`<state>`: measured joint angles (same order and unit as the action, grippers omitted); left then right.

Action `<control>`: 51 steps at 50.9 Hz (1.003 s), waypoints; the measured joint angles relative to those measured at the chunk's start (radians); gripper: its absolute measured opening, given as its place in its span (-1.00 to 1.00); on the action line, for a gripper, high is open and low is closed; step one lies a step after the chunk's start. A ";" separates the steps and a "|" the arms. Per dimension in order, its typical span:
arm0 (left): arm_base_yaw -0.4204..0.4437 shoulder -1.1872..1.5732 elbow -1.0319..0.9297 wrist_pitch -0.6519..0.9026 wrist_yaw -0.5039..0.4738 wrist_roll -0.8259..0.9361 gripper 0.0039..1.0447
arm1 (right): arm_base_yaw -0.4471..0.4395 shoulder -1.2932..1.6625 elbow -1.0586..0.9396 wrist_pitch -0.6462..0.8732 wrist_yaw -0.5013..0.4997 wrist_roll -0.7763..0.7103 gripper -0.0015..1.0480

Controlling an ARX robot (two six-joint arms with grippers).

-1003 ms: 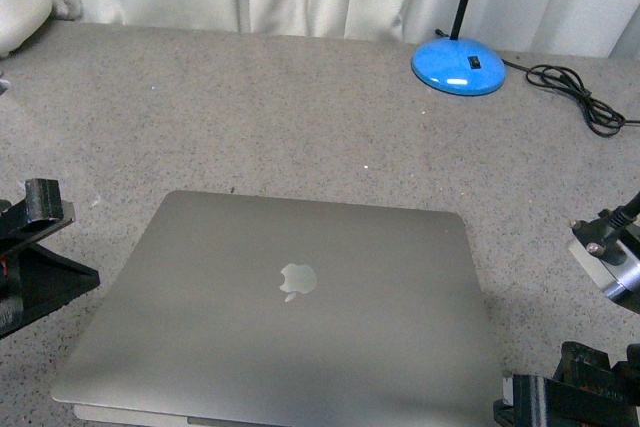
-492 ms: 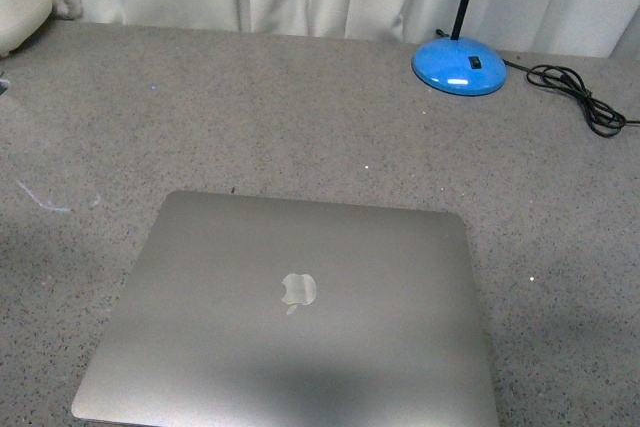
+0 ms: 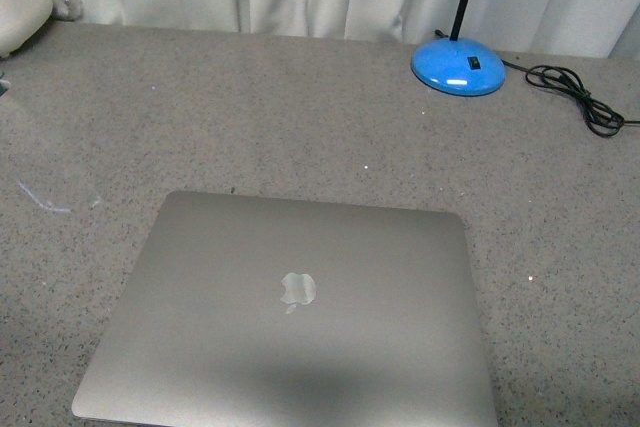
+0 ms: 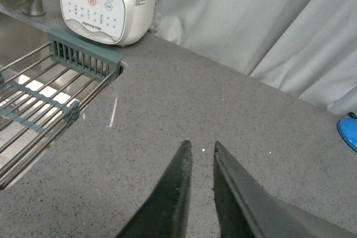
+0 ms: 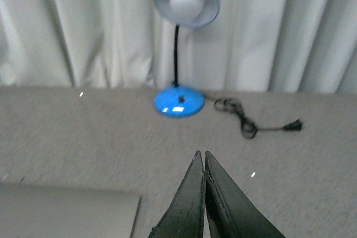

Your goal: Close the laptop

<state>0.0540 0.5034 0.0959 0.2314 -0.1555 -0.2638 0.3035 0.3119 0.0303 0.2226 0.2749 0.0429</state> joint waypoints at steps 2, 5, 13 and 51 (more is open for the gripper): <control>0.001 -0.011 -0.004 0.001 0.002 -0.002 -0.55 | -0.008 -0.027 -0.023 0.037 0.002 -0.012 -0.98; 0.027 -0.004 -0.041 0.108 0.116 0.051 -0.67 | -0.029 -0.049 -0.027 0.032 -0.018 -0.021 -0.98; -0.051 -0.079 -0.079 0.198 0.162 0.214 -0.93 | -0.109 -0.139 -0.026 -0.049 -0.090 -0.035 -0.98; -0.052 -0.327 -0.079 -0.052 0.156 0.256 -0.93 | -0.301 -0.307 -0.026 -0.223 -0.276 -0.040 -0.98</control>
<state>0.0017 0.1764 0.0166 0.1795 0.0002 -0.0078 0.0025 0.0044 0.0044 -0.0002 -0.0010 0.0032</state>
